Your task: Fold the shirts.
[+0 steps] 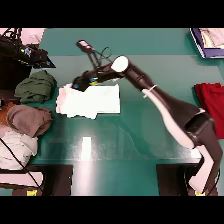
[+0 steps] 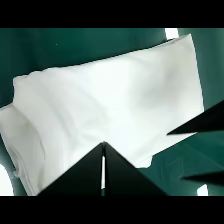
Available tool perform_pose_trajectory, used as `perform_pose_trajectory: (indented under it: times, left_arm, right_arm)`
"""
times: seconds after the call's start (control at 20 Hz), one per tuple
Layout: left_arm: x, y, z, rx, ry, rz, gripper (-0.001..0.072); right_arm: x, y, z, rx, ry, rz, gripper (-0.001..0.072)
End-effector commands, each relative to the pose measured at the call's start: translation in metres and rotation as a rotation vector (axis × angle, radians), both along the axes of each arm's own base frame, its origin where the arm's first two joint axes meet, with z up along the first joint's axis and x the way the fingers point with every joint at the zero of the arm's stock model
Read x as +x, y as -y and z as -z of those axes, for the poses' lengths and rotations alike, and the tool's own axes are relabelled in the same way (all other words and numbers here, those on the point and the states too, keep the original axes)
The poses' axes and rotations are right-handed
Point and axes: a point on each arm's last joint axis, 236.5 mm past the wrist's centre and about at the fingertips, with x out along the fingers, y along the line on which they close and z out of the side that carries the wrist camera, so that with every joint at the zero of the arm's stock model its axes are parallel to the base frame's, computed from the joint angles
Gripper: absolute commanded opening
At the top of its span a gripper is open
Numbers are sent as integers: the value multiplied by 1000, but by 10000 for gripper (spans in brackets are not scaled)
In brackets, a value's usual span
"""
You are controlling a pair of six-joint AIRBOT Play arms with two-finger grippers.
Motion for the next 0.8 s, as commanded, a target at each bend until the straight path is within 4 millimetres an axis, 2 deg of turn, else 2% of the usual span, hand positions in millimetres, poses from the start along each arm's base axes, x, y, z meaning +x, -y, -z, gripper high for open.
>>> perform_pose_trajectory:
  times: [0.0, 0.1, 0.2, 0.25, 0.3, 0.4, 0.5, 0.75]
  left_arm:
    - [-2, 0, 1, -1, -9, 4, 22]
    - [-1, 0, 2, -1, -6, 2, 22]
    - [1, 3, 0, -7, 6, 2, 22]
    - [3, 5, -1, -7, 15, 1, 22]
    - [4, 8, -2, -8, 22, 4, 22]
    - [7, 11, -3, -8, 34, 6, 22]
    - [8, 15, -4, -7, 45, 15, 22]
    - [7, 17, -4, -6, 46, 21, 22]
  right_arm:
    - [1, 101, 37, -212, -183, 65, 479]
    - [6, 158, 65, -242, -350, 210, 472]
    - [12, 200, 96, -237, -452, 360, 474]
    - [12, 209, 108, -205, -500, 414, 577]
    - [13, 212, 118, -155, -555, 466, 720]
    - [12, 206, 134, -82, -644, 507, 720]
    - [10, 189, 146, -46, -683, 495, 713]
    - [10, 127, 163, -28, -702, 412, 672]
